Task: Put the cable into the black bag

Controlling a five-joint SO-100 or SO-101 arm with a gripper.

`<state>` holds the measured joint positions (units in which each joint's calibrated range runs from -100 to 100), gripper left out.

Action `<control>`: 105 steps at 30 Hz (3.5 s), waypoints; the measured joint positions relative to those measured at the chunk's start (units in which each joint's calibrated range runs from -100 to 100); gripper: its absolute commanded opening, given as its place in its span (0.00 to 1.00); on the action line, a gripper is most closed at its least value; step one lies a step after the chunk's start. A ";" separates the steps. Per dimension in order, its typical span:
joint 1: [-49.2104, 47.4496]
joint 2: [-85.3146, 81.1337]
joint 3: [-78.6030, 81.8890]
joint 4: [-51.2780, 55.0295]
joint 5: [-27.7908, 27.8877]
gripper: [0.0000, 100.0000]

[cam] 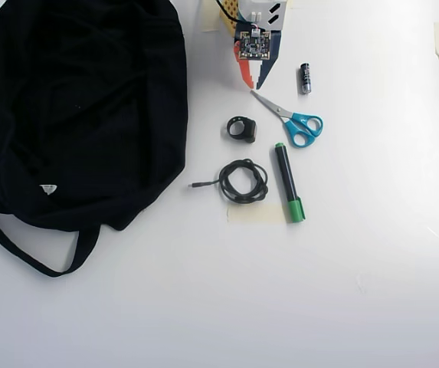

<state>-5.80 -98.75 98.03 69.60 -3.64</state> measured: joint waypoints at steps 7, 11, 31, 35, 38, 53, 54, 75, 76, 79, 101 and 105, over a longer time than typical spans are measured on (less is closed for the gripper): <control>0.00 0.00 0.00 0.00 0.00 0.02; 0.00 0.00 0.00 0.00 0.00 0.02; 0.00 0.00 0.00 0.00 0.00 0.02; 0.00 0.00 0.00 0.00 0.00 0.02; 0.00 0.00 0.00 0.00 0.00 0.02; 0.00 0.00 0.00 0.00 0.00 0.02; 0.00 0.00 0.00 0.00 0.00 0.02; -1.18 21.09 -19.42 -33.15 0.00 0.02; -1.69 23.41 -20.68 -35.55 0.00 0.02; -3.38 30.64 -24.14 -43.54 0.00 0.02; -3.16 78.79 -74.84 -55.30 0.29 0.02; -3.16 85.76 -82.86 -55.39 0.29 0.02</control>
<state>-8.96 -12.99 15.17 14.21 -3.35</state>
